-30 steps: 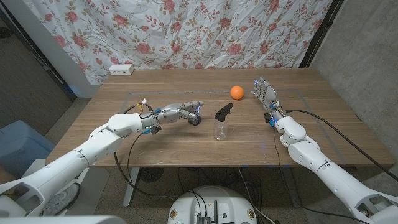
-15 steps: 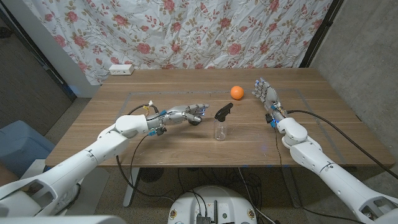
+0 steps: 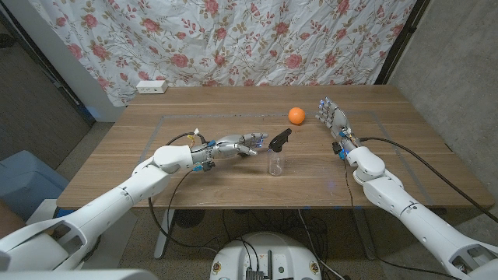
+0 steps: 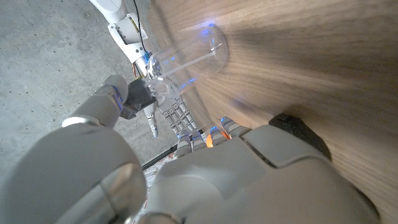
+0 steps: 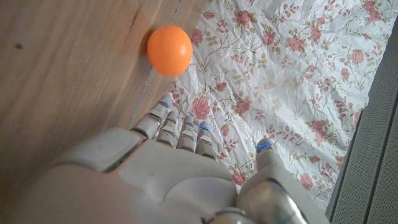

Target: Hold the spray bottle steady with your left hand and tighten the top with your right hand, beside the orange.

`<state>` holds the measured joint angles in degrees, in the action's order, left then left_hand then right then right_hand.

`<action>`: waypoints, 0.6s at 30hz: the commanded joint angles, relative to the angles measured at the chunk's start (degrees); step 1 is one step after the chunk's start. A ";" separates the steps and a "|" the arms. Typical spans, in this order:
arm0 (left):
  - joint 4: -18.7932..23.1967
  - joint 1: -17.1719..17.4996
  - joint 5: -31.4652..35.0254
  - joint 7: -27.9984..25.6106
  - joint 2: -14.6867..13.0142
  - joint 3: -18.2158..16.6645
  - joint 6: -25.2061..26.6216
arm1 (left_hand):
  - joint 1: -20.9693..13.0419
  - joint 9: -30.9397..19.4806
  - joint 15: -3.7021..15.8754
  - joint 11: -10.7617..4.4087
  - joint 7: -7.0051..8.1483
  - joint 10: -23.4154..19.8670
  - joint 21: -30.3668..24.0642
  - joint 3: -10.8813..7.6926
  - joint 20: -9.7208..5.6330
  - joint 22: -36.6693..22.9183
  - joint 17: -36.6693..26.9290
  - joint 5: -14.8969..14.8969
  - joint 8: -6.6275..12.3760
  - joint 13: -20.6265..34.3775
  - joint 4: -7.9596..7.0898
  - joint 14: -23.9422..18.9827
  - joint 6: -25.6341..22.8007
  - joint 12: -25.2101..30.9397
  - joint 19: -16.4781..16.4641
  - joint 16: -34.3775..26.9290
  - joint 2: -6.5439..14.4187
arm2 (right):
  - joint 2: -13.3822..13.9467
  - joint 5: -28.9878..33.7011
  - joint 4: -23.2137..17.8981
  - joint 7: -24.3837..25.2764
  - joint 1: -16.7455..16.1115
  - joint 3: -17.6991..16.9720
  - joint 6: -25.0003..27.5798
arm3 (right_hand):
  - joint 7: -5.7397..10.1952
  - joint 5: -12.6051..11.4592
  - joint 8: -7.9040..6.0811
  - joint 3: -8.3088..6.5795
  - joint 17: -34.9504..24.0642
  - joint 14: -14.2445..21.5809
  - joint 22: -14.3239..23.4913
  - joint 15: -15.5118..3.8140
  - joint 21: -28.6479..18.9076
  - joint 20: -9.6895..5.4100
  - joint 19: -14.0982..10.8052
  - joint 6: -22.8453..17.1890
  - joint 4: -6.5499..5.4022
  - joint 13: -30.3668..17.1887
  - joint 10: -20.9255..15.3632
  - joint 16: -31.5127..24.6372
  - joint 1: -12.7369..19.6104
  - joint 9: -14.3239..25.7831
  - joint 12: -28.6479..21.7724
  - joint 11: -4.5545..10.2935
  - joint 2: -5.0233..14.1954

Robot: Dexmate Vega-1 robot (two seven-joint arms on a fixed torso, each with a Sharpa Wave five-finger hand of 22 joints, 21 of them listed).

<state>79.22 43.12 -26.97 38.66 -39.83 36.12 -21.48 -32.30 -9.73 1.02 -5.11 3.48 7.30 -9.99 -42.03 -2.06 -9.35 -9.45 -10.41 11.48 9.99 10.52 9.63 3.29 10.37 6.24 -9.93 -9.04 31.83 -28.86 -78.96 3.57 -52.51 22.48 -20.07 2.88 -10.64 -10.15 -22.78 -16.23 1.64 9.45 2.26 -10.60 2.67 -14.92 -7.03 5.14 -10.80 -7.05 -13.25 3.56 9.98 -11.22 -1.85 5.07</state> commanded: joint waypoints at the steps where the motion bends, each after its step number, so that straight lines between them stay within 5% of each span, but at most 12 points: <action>1: -4.24 -2.71 1.23 1.66 3.32 2.34 -1.03 | -0.90 -0.30 0.05 0.04 -0.15 0.40 -0.02 0.18 -3.72 -0.15 -0.31 -0.37 -0.22 0.20 0.07 1.17 0.55 -0.05 0.58 0.02 0.08 | -0.15 -0.22 0.59 -0.16 -0.24 -0.20 -0.96 | -0.11 0.13 -0.12 -0.06 -0.03 -0.20 0.19 0.15 -0.08 0.26 -0.04 0.29 0.43 -0.33 0.05 0.25 0.04 0.26 -0.03 0.12 -0.08; 18: -8.18 -5.25 3.09 3.58 5.86 4.49 -2.52 | -2.63 -0.32 0.93 -0.72 -0.07 -2.16 -0.42 0.49 -3.49 -0.12 -0.30 -0.42 0.87 0.21 0.06 -1.02 -1.75 0.97 0.17 -0.73 0.22 | 0.14 -0.63 -0.34 0.21 -1.94 -0.99 -2.25 | -0.11 0.14 -0.27 0.03 0.04 -0.12 0.19 0.18 -0.12 0.30 -0.05 0.47 0.52 -0.33 -0.03 0.20 -0.02 0.26 -0.09 0.10 0.01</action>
<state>74.36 39.95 -25.23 41.21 -36.13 38.88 -22.90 -33.97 -9.73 1.54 -5.56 3.31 6.08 -9.99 -41.65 -2.05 -9.35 -9.45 -10.63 11.77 9.98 10.63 9.10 2.50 10.87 6.23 -10.20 -8.87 31.70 -29.31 -78.48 3.43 -53.36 21.98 -21.64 2.77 -10.64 -10.15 -22.54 -16.24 1.64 9.45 2.26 -10.60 2.67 -14.92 -6.50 5.39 -10.80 -7.05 -13.25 3.56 9.98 -11.22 -1.84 5.07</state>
